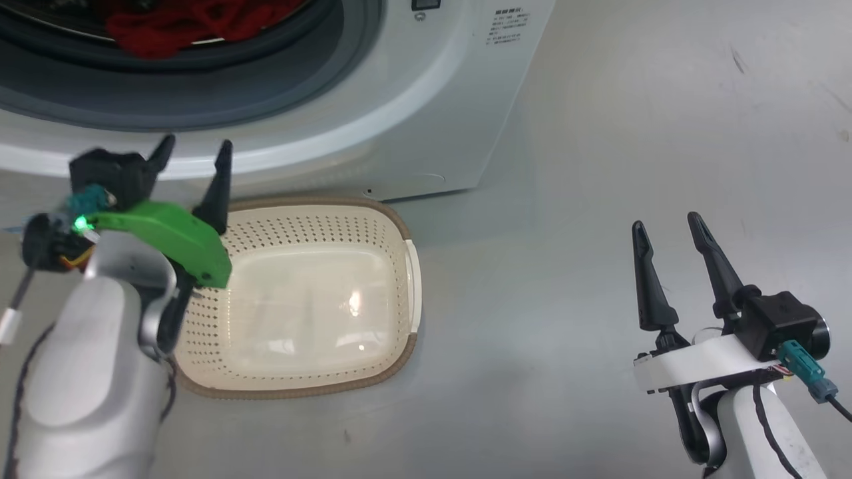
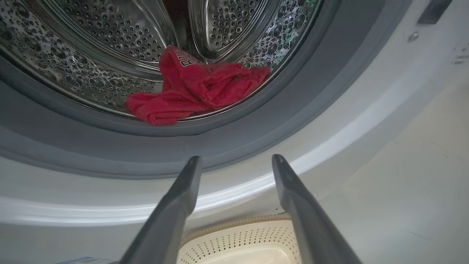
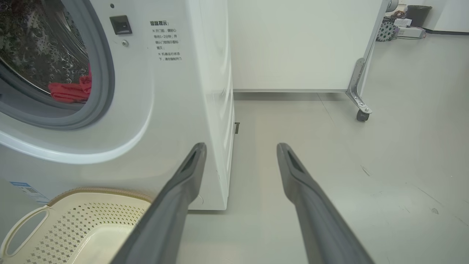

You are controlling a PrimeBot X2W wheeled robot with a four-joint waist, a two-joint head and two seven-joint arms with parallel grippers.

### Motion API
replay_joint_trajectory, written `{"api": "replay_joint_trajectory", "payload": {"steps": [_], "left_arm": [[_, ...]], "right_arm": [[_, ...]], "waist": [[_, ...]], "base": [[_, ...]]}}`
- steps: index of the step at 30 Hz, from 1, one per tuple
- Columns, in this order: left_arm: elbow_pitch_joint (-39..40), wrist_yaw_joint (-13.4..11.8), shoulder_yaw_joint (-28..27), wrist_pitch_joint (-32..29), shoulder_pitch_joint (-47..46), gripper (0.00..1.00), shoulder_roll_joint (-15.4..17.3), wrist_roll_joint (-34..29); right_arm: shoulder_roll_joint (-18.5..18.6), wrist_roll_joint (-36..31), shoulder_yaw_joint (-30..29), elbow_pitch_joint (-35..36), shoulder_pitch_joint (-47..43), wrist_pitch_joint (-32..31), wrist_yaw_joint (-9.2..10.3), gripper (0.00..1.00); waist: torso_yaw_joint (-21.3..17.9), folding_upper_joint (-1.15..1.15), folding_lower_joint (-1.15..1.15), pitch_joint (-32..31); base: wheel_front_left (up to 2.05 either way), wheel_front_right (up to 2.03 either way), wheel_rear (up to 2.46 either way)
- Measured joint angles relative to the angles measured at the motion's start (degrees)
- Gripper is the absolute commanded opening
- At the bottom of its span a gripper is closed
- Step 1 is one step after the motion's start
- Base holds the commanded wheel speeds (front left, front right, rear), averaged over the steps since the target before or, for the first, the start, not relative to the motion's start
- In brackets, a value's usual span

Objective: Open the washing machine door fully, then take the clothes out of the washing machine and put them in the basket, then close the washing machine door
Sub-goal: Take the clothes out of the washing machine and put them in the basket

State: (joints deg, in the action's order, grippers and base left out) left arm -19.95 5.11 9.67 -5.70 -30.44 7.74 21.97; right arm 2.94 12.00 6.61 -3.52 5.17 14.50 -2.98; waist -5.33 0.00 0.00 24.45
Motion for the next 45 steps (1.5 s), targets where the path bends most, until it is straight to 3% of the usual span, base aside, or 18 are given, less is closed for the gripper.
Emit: {"api": "replay_joint_trajectory", "payload": {"steps": [15,41,43,45], "left_arm": [[-3.9,1.2,-2.0,-10.5,-19.5,1.00,7.2,1.6],[-16.0,0.9,-4.9,-17.9,-34.4,1.00,14.4,1.5],[-16.6,0.5,-4.9,-18.3,-35.2,0.44,14.5,1.5],[-17.0,0.2,-4.7,-18.5,-35.9,0.00,14.7,0.7]], "right_arm": [[-0.4,2.6,1.8,0.7,6.9,0.0,-0.45,1.00],[-0.4,10.3,7.7,-0.4,9.9,0.0,1.64,1.00],[-0.5,10.7,7.9,-0.4,9.9,0.0,1.70,1.00],[-0.5,11.2,8.0,-0.4,9.9,0.0,2.02,1.00]], "waist": [[-6.3,0.00,0.00,10.7],[-15.0,0.00,0.00,17.2],[-15.6,0.00,0.00,17.4],[-16.0,0.00,0.00,17.6]], "base": [[0.00,0.00,0.00],[0.00,0.00,0.00],[0.00,0.00,0.00],[0.00,0.00,0.00]]}}
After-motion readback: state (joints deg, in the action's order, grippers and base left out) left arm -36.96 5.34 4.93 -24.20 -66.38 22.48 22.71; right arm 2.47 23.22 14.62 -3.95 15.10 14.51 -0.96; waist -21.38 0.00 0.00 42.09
